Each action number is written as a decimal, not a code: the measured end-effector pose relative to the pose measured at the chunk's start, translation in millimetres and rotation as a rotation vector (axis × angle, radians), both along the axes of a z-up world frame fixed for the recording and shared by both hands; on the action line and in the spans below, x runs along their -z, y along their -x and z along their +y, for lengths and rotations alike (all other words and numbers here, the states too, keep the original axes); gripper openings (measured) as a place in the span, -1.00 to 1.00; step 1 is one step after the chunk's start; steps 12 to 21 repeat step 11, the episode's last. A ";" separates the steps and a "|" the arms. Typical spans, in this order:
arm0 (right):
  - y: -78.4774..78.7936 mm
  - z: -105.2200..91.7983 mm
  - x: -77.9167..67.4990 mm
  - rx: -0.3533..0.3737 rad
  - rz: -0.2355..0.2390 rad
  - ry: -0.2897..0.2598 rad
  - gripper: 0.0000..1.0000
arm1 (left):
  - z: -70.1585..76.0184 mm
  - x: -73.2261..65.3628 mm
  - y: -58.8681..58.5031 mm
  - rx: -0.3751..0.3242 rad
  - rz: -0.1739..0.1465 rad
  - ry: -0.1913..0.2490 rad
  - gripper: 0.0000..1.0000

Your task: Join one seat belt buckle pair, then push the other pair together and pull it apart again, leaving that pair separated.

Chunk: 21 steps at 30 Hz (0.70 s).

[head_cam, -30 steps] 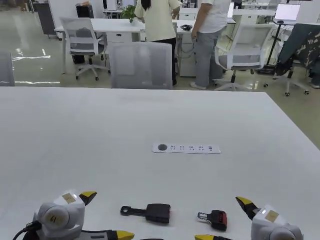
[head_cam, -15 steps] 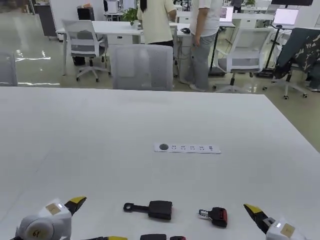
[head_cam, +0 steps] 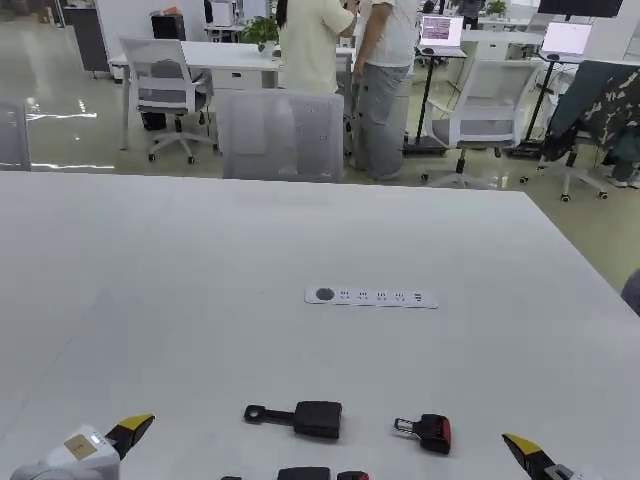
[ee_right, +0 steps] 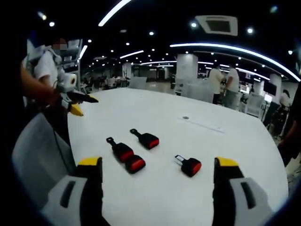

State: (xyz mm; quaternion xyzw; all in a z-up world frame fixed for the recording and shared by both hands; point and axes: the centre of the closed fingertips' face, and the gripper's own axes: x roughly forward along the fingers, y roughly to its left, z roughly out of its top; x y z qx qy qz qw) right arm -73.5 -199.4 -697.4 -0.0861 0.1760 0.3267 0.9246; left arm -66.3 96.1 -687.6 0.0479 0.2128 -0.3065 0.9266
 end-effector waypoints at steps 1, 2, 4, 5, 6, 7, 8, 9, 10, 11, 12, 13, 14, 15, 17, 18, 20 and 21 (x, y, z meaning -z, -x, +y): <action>0.0 -0.1 -0.5 0.001 -0.001 -0.001 0.98 | 0.5 0.5 0.8 -0.001 0.000 -0.003 0.97; 0.2 0.5 -1.7 0.000 -0.002 -0.004 0.98 | 0.8 0.6 1.4 -0.001 0.001 -0.003 0.97; 0.3 1.2 -2.7 -0.001 -0.005 -0.003 0.98 | 2.8 0.2 1.5 -0.009 0.000 0.005 0.97; 0.3 1.8 -2.1 -0.003 -0.003 -0.003 0.98 | 4.0 -0.2 1.7 -0.014 0.000 0.007 0.97; 0.2 2.2 -2.7 -0.005 -0.006 -0.002 0.97 | 4.5 -0.5 2.0 -0.016 -0.001 0.007 0.97; -0.1 2.8 -3.9 -0.006 -0.008 -0.003 0.96 | 5.5 -0.3 2.3 -0.017 -0.003 0.003 0.97; -0.4 3.2 -4.4 -0.004 -0.007 -0.005 0.96 | 6.2 0.0 2.5 -0.017 -0.004 0.000 0.96; -0.4 3.5 -5.0 -0.002 -0.008 -0.007 0.96 | 6.6 0.2 2.8 -0.018 -0.004 -0.003 0.96; -0.6 4.1 -5.8 -0.001 -0.014 -0.005 0.96 | 6.5 0.1 3.4 -0.015 -0.005 -0.005 0.95; -0.6 4.7 -6.0 -0.001 -0.014 -0.006 0.96 | 6.2 -0.6 3.7 -0.014 -0.006 -0.003 0.95; -0.6 4.7 -6.0 -0.001 -0.014 -0.006 0.96 | 6.2 -0.6 3.7 -0.014 -0.006 -0.003 0.95; -0.6 4.7 -6.0 -0.001 -0.014 -0.006 0.96 | 6.2 -0.6 3.7 -0.014 -0.006 -0.003 0.95; -0.6 4.7 -6.0 -0.001 -0.014 -0.006 0.96 | 6.2 -0.6 3.7 -0.014 -0.006 -0.003 0.95; -0.6 4.7 -6.0 -0.001 -0.014 -0.006 0.96 | 6.2 -0.6 3.7 -0.014 -0.006 -0.003 0.95; -0.6 4.7 -6.0 -0.001 -0.014 -0.006 0.96 | 6.2 -0.6 3.7 -0.014 -0.006 -0.003 0.95; -0.6 4.7 -6.0 -0.001 -0.014 -0.006 0.96 | 6.2 -0.6 3.7 -0.014 -0.006 -0.003 0.95; -0.6 4.7 -6.0 -0.001 -0.014 -0.006 0.96 | 6.2 -0.6 3.7 -0.014 -0.006 -0.003 0.95; -0.6 4.7 -6.0 -0.001 -0.014 -0.006 0.96 | 6.2 -0.6 3.7 -0.014 -0.006 -0.003 0.95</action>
